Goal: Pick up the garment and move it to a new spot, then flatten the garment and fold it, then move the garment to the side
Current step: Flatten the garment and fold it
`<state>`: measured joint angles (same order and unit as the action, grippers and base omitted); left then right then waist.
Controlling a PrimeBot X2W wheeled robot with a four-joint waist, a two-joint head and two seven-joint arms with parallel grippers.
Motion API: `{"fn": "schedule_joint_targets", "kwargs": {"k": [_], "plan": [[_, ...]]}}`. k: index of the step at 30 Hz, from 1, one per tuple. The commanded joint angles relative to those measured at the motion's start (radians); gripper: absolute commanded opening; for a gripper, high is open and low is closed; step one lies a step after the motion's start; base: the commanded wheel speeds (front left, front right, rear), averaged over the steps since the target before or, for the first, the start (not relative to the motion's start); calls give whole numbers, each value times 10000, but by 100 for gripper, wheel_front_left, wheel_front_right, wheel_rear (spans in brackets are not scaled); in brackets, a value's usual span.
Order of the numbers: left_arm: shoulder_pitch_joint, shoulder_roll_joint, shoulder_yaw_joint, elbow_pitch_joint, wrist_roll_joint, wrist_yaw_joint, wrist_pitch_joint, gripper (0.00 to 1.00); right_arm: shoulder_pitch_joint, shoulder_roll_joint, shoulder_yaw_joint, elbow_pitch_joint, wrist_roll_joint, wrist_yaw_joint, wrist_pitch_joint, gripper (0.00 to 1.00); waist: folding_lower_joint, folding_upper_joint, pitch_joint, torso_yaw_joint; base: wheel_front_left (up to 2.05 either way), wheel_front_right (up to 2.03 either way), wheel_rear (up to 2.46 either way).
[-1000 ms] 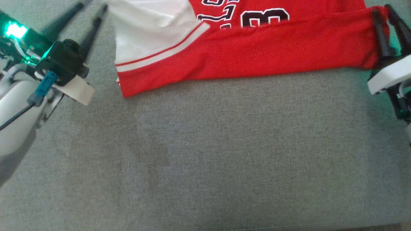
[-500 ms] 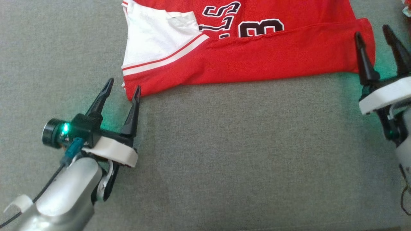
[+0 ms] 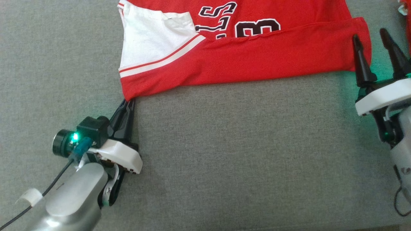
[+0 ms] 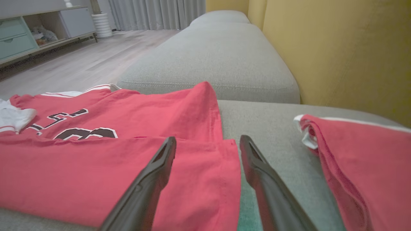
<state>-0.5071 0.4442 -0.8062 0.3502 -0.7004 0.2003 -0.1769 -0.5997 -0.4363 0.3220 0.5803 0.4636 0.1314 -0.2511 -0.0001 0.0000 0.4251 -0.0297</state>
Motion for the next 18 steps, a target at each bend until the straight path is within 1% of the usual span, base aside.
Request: {"fn": "schedule_joint_targets", "kwargs": {"k": [1,5,11,18], "plan": [[-96,231,241,-54,-51,-62,45,0,181,21,61,-83,195,-7,-106,100,1,0,2,7,0,0,0],[-210,316,237,-51,133,-45,-171,0,106,43,461,582,604,-7,-93,100,1,0,-12,95,0,0,0],[-256,463,183,-113,402,23,-374,0,-97,59,874,1724,1057,-7,286,100,1,0,-125,284,0,0,0],[-241,670,201,-219,667,154,-563,0,13,-123,696,1980,1535,-7,74,100,1,0,-224,442,0,0,0]]}}
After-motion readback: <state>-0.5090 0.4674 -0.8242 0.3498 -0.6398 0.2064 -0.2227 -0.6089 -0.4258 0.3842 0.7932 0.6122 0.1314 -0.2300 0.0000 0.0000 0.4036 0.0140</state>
